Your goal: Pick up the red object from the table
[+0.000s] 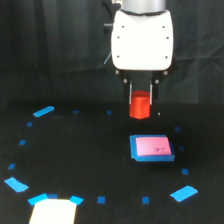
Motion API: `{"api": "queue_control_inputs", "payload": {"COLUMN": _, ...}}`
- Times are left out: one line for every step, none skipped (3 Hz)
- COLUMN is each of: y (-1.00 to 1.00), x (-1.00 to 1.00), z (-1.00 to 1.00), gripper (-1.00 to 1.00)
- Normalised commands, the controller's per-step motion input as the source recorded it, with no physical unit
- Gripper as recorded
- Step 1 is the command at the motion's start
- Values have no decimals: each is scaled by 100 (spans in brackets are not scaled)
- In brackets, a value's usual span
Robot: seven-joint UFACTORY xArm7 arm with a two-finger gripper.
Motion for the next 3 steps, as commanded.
{"api": "queue_control_inputs", "payload": {"y": 1, "x": 8, "z": 43, "gripper": -100}}
{"api": "queue_control_inputs", "payload": {"y": -20, "x": 34, "z": 100, "gripper": -85}}
{"api": "queue_control_inputs", "payload": {"y": -28, "x": 63, "z": 95, "gripper": -100}}
